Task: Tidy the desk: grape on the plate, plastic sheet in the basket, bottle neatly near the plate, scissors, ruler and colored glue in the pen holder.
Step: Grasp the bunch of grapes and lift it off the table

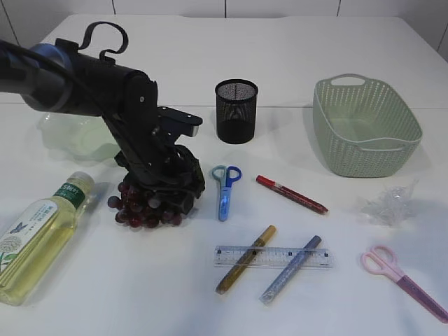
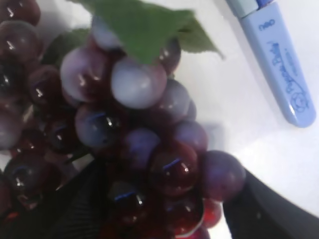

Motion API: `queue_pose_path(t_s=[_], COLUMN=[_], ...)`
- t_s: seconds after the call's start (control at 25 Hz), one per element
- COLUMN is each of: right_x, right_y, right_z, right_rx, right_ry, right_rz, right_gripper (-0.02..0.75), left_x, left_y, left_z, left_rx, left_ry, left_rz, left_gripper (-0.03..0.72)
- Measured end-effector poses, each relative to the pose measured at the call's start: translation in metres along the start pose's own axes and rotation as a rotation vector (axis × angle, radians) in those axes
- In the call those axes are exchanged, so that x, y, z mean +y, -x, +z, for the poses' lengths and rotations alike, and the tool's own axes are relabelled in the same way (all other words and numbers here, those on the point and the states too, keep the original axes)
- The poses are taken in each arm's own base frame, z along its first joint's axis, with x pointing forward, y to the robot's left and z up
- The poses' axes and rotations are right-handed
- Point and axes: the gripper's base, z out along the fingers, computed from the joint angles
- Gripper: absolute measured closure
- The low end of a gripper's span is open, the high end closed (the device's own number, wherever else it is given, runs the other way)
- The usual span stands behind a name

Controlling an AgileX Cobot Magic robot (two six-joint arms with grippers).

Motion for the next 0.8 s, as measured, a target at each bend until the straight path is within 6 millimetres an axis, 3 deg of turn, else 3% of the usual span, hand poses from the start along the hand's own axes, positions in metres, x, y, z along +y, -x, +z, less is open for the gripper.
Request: queue_pose_path(t_s=[0.2, 0.4, 0.52, 0.8], right_x=[0.0, 0.0, 0.0, 0.0], right_y=[0.0, 0.0, 0.0, 0.0], right_z=[0.0, 0.0, 0.0, 0.0], right_rx=[0.0, 0.0, 0.0, 0.0], right_ry=[0.0, 0.0, 0.001, 0.001], right_rz=[0.0, 0.0, 0.001, 0.001], right_gripper=[0.283, 0.284, 0.284, 0.283], left_x=[0.0, 0.0, 0.0, 0.0], left_y=[0.0, 0.0, -0.001, -0.001], left_z=[0.001, 0.001, 0.0, -0.014], left_rx=[0.002, 0.008, 0.021, 0.024], left_ry=[0.002, 0.0, 0.0, -0.001], left_rz=[0.002, 0.0, 0.0, 0.001], left_gripper=[0.224, 0.456, 0.55, 0.591])
